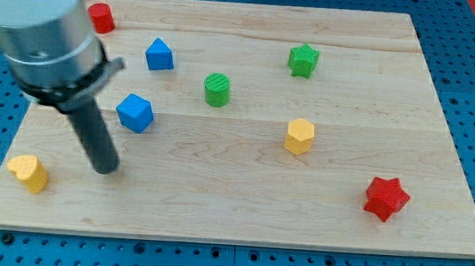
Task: Move the green star towards the top right corner
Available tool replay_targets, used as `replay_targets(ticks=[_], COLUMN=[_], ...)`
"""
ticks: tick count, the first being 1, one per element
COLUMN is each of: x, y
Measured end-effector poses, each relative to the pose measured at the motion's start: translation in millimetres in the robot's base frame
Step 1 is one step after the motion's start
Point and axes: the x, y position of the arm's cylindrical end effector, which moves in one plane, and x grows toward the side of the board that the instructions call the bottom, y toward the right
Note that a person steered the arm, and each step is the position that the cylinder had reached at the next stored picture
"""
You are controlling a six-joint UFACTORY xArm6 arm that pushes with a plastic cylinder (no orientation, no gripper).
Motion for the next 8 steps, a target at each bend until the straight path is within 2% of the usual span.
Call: replay_targets(ticks=[1, 3, 5, 8], x=[0.0, 0.4, 3.4, 3.4], y=[37.1, 44.7, 115.6, 124.4])
